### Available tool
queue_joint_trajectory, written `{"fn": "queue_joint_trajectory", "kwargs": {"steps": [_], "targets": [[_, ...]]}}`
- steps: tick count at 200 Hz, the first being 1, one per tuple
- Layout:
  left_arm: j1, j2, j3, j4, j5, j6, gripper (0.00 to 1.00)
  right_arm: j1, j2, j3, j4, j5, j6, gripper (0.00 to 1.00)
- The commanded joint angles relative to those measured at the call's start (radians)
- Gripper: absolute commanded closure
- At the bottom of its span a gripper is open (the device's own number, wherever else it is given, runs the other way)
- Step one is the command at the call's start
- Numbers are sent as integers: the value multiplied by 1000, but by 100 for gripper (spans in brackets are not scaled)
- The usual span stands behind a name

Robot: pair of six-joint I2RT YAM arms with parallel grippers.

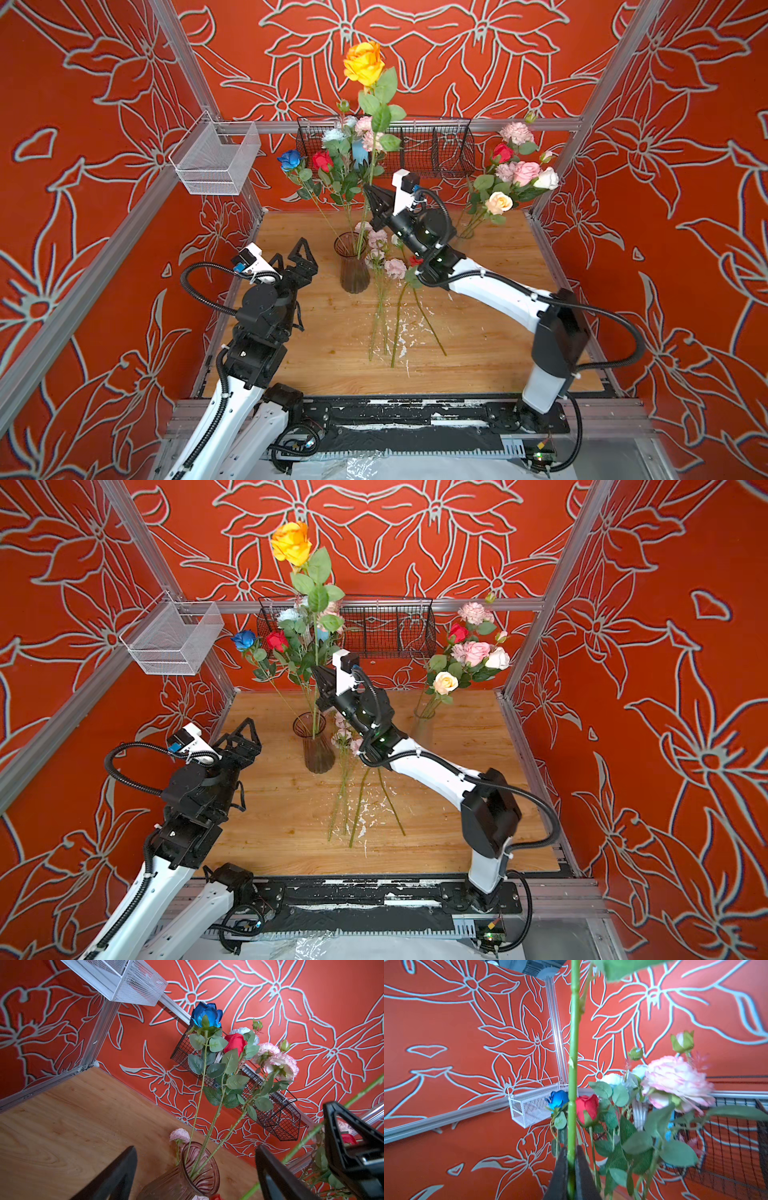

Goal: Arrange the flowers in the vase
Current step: 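Lower the orange rose into the brown vase and open the right gripper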

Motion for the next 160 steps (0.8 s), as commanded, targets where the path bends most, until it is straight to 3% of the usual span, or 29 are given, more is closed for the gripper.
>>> {"fn": "queue_joint_trajectory", "kwargs": {"steps": [1, 28, 59, 71, 78, 87, 107, 160], "targets": [[14, -2, -1, 15, -21, -14, 11, -1, 104, 119, 33, -7, -101, 99], [23, -9, -5, 20, -18, -13, 11, -3, 206, 204, -21, -1, -102, 99], [25, -2, -9, 24, -15, -16, 11, 2, 236, 166, -82, -10, -87, 97], [25, 4, -9, 24, -11, -18, 11, 6, 222, 129, -119, -11, -79, 88], [27, 7, -9, 24, -9, -19, 11, 13, 205, 103, -140, -11, -82, 72], [26, 9, -7, 24, -3, -19, 11, 23, 182, 73, -167, -2, -96, 60], [30, 16, -7, 24, 18, -26, 11, 53, 94, -67, -109, 54, -130, 48], [33, 31, 1, 20, 67, -33, 11, 120, -200, -303, -182, 167, -151, 44]]}}
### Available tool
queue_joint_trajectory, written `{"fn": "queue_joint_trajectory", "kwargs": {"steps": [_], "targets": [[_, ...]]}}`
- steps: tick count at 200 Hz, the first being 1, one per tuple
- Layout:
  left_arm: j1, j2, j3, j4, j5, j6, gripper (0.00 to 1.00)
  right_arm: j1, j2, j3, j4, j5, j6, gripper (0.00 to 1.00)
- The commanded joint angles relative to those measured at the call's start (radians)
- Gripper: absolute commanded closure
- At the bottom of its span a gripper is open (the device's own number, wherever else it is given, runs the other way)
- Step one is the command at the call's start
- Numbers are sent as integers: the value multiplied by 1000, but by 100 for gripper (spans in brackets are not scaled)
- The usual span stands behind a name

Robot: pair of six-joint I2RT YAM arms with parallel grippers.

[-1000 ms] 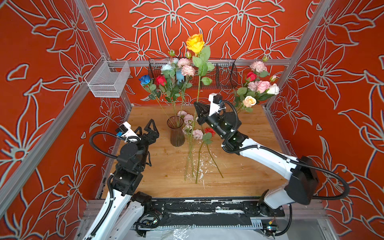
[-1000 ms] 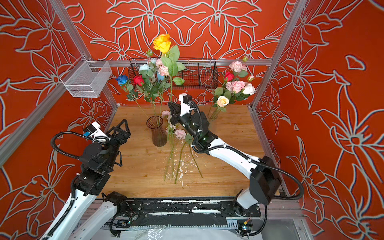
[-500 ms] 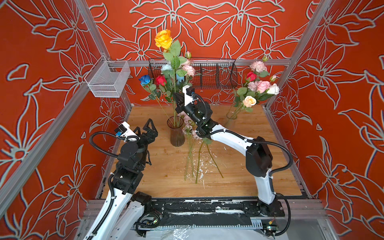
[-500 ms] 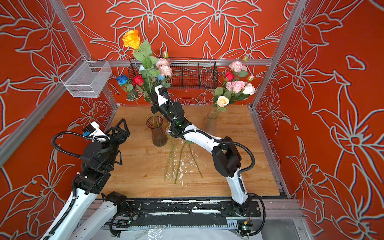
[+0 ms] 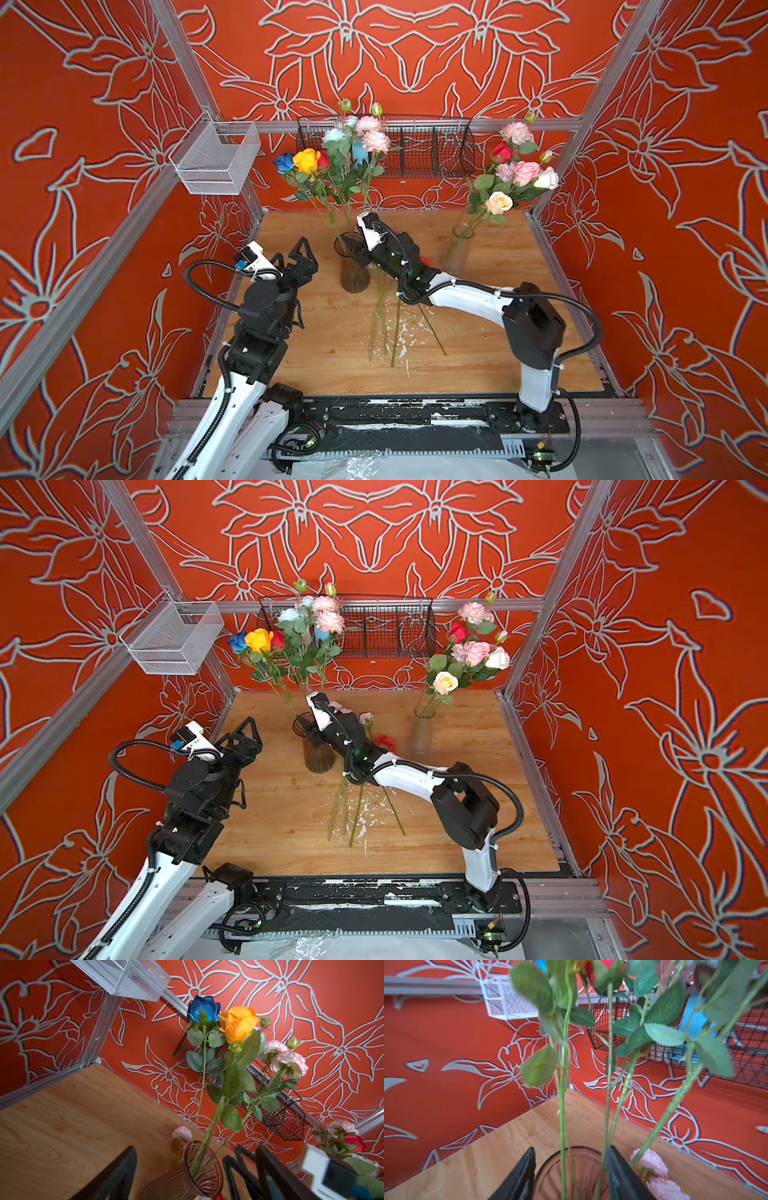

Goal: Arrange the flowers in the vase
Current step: 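Lower the orange rose into the brown vase and open the right gripper, then move the right gripper down to the bunch and close on a pink flower stem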

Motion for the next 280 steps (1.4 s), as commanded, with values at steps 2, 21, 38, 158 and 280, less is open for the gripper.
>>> {"fn": "queue_joint_trajectory", "kwargs": {"steps": [2, 21, 38, 158, 280], "targets": [[9, 8, 1, 19, 36, -21, 11, 20, -175, -54, -34, 88, -24, 44], [9, 24, 2, 25, 74, -33, 11, 19, -285, -110, -236, 232, 78, 45], [9, 34, 4, 44, 168, -63, 11, 16, -349, -143, -516, 420, 214, 45], [-18, 127, 15, 170, 466, -39, 12, -89, -42, -169, -721, -92, 442, 55], [-14, 76, 22, 106, 348, -23, 12, -101, 341, 219, -881, -25, 397, 73]]}}
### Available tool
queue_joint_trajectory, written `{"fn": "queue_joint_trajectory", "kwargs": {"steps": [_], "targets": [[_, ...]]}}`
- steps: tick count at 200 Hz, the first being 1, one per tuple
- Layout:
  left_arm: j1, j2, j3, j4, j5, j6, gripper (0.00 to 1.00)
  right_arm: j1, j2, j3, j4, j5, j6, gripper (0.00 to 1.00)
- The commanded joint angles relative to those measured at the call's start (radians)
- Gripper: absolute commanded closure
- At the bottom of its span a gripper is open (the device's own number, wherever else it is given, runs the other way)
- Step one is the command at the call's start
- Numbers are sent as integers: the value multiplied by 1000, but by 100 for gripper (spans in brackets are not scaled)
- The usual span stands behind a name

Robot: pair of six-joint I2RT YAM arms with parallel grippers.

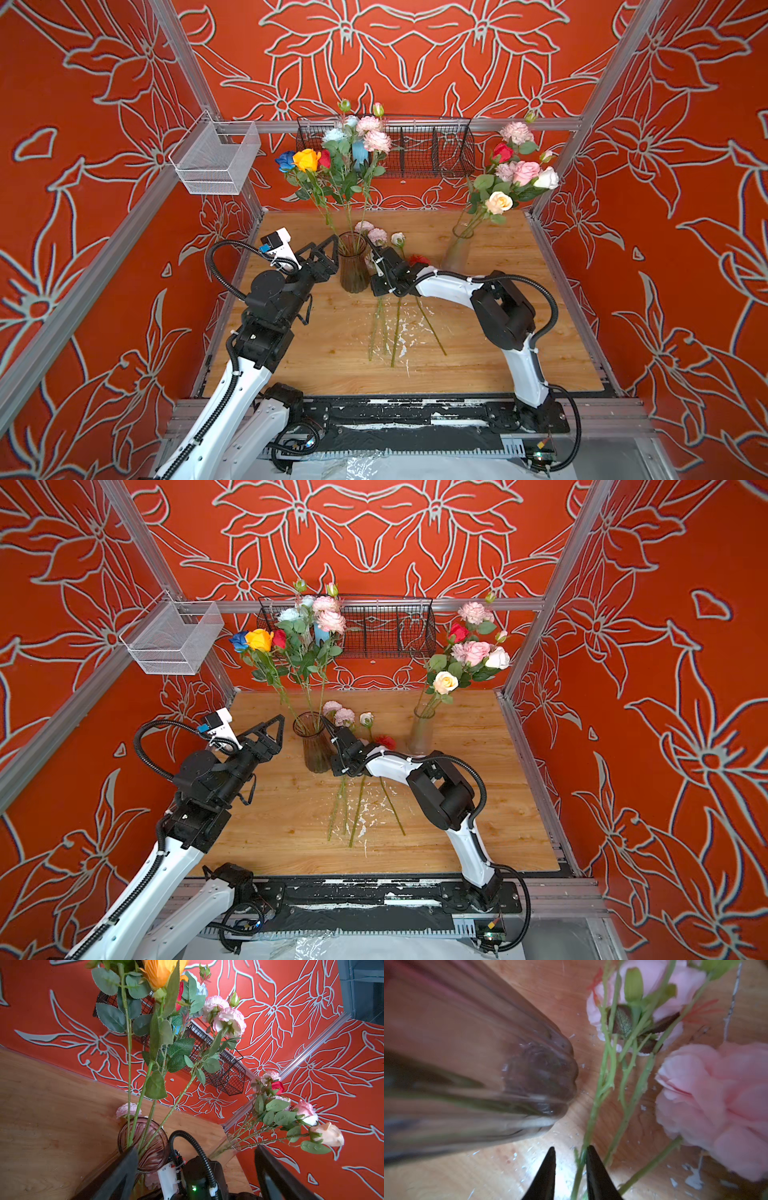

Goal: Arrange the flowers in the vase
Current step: 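Move the right gripper down to the bunch and close on a pink flower stem, then lift the pink flower high above the brown vase with the right gripper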

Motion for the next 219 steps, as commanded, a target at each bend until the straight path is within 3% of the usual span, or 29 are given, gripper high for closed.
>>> {"fn": "queue_joint_trajectory", "kwargs": {"steps": [1, 25, 41, 71, 122, 153, 186, 219], "targets": [[2, -11, 1, 3, -15, 6, 12, -5, 18, 28, -52, 42, -7, 73], [3, -12, 0, 5, -11, 6, 12, -7, 23, 33, -52, 43, -4, 76], [5, -12, 0, 6, -12, 6, 12, -9, 23, 33, -62, 55, 9, 88], [11, -10, 0, 7, -13, 6, 12, -12, -143, -143, 115, 30, 85, 98], [13, 2, -2, 19, 13, -1, 12, -15, -449, -382, 245, 104, 164, 100], [12, 23, 2, 36, 71, -13, 12, -29, -569, -488, 299, 85, 206, 100], [12, 62, 15, 66, 170, -28, 12, -28, -726, -648, 359, 171, 239, 100], [-20, 123, 23, 105, 277, -71, 12, -24, -866, -795, 493, 195, 156, 100]]}}
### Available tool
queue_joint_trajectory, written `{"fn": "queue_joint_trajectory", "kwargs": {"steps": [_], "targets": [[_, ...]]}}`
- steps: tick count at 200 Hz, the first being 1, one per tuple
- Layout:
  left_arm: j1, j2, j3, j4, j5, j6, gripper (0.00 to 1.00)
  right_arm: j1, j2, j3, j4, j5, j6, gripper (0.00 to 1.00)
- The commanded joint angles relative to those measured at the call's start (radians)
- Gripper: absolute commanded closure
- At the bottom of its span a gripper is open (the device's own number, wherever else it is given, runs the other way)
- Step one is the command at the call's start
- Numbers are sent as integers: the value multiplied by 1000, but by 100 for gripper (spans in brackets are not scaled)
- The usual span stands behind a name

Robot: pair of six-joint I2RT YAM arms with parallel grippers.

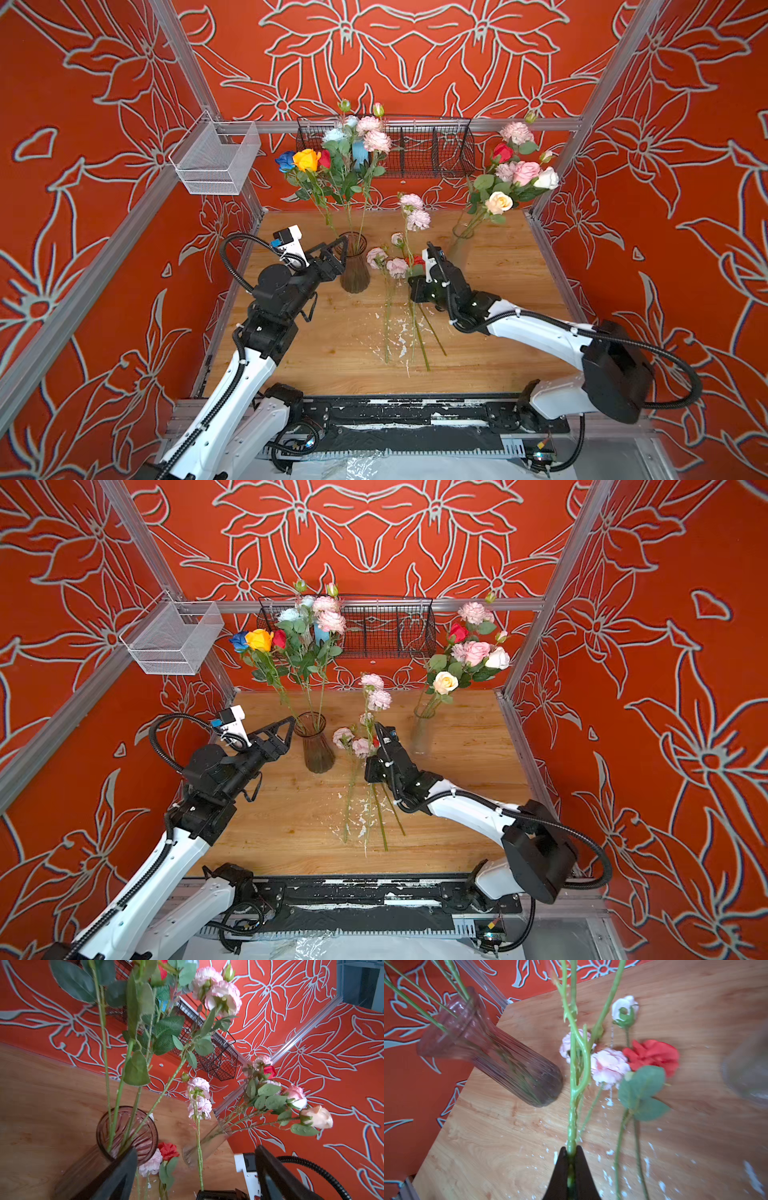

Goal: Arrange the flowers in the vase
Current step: 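Lift the pink flower high above the brown vase with the right gripper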

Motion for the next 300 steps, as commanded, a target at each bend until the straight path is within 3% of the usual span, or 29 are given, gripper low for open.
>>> {"fn": "queue_joint_trajectory", "kwargs": {"steps": [1, 34, 92, 143, 179, 243, 300], "targets": [[-25, 36, 23, 65, 109, -39, 12, -1, -96, -63, 140, 61, -34, 100], [-97, 84, 44, 52, 149, 0, 12, 4, -214, -110, 208, 86, -134, 100], [-110, 34, 43, -15, 2, 76, 12, 10, -250, -81, 490, 77, -362, 100], [-46, -136, -30, -38, -339, 63, 10, 21, -49, 143, 700, -46, -467, 100], [12, -196, -30, -143, -594, -7, 10, 34, 118, 347, 773, -84, -499, 100], [49, -243, -29, -149, -656, -6, 10, 47, 364, 596, 850, -121, -539, 100], [54, -247, -36, -135, -646, 4, 10, 46, 553, 837, 786, -162, -596, 100]]}}
